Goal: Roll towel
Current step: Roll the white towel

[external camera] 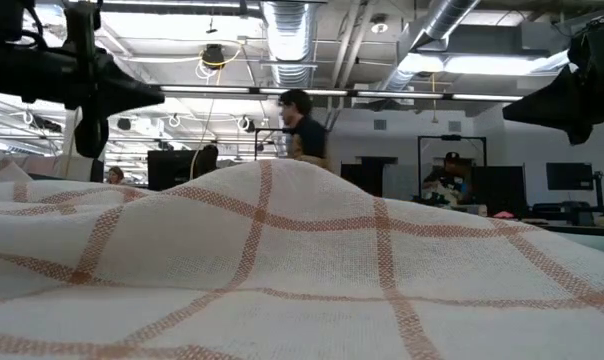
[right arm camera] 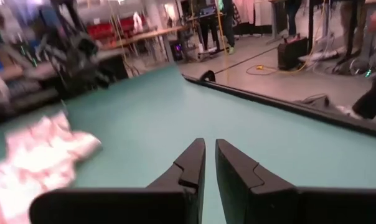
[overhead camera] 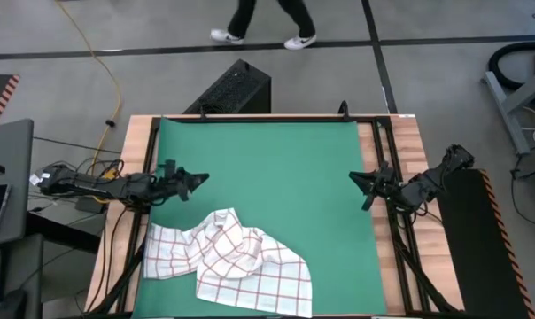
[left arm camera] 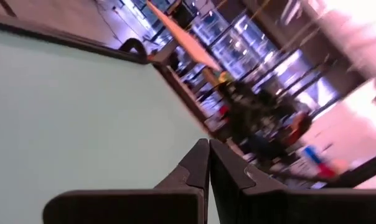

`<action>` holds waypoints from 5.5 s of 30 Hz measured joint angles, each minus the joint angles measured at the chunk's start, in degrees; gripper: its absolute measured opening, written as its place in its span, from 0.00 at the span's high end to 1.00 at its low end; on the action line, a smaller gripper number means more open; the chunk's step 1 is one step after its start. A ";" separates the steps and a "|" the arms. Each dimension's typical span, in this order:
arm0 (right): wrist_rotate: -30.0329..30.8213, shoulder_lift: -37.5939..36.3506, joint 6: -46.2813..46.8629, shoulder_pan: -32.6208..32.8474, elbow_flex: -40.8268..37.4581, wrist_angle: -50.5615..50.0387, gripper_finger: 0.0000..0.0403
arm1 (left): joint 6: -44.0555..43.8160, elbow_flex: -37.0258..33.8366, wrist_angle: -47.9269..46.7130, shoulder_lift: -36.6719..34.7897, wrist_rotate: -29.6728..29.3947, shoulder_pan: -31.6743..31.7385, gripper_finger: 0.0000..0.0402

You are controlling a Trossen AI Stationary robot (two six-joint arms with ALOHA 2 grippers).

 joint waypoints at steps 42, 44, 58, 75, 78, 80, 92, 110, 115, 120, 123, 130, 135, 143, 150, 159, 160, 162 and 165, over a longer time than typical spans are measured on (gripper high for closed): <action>-16.10 45.06 -0.08 -1.53 10.45 32.22 0.42 | 18.64 66.54 -82.53 60.47 31.92 -6.67 0.63; -16.06 46.28 0.27 -1.53 10.45 34.74 0.42 | 20.85 64.45 -81.43 61.65 32.01 -5.73 0.61; -16.01 50.83 0.41 -1.53 10.45 40.47 0.42 | 21.12 41.95 -61.50 54.87 37.53 2.89 0.60; -15.96 50.84 7.18 -3.39 10.45 40.48 0.42 | 25.09 39.90 -52.97 69.07 32.86 1.34 0.61; -15.97 50.84 7.25 -3.38 10.45 40.48 0.42 | 24.62 40.62 -53.55 70.29 33.42 1.64 0.68; -15.97 50.84 7.33 -3.37 10.45 40.48 0.42 | 24.84 41.56 -54.08 70.49 33.46 1.64 0.78; -16.01 50.82 7.19 -3.78 10.45 42.26 0.42 | 25.34 49.91 -56.89 68.96 30.81 3.15 1.00; -16.14 50.82 -14.24 -12.65 17.48 48.98 0.42 | 58.42 102.59 -66.19 67.52 7.29 4.34 1.00; -16.19 50.82 -14.80 -14.29 19.36 46.83 0.42 | 62.70 114.22 -67.88 67.49 8.59 0.12 1.00; -16.21 50.82 -9.30 -14.12 19.46 42.43 0.42 | 59.91 122.07 -80.85 66.82 9.12 -6.22 1.00; -16.23 50.82 0.33 -13.76 19.46 34.91 0.42 | 48.99 122.51 -91.26 66.46 6.02 -9.26 1.00; -20.76 57.32 28.71 -12.31 19.46 18.21 0.42 | 33.61 122.39 -108.28 70.40 1.26 -13.53 1.00; -29.01 68.45 40.01 -13.94 19.53 20.89 0.42 | 37.07 121.48 -107.90 73.07 0.90 -14.38 1.00; -39.27 84.56 5.25 -18.19 30.43 26.59 0.42 | 39.57 120.50 -108.16 75.36 0.51 -14.32 1.00; -49.07 93.61 -16.34 -24.57 42.15 21.31 0.42 | 35.73 118.70 -108.18 75.41 1.28 -14.27 1.00; -57.52 97.66 -15.38 -34.71 45.17 19.26 0.42 | 31.40 117.85 -108.21 75.41 4.27 -15.10 1.00; -59.08 97.58 -15.53 -35.39 45.52 19.28 0.42 | 31.35 117.85 -108.21 75.41 4.19 -15.18 1.00; -62.26 97.53 -15.60 -36.25 46.06 19.08 0.42 | 31.09 117.85 -108.21 75.41 3.55 -15.43 1.00; -64.76 97.61 -14.39 -36.47 46.71 19.17 0.42 | 30.76 117.85 -108.21 75.41 3.37 -15.69 1.00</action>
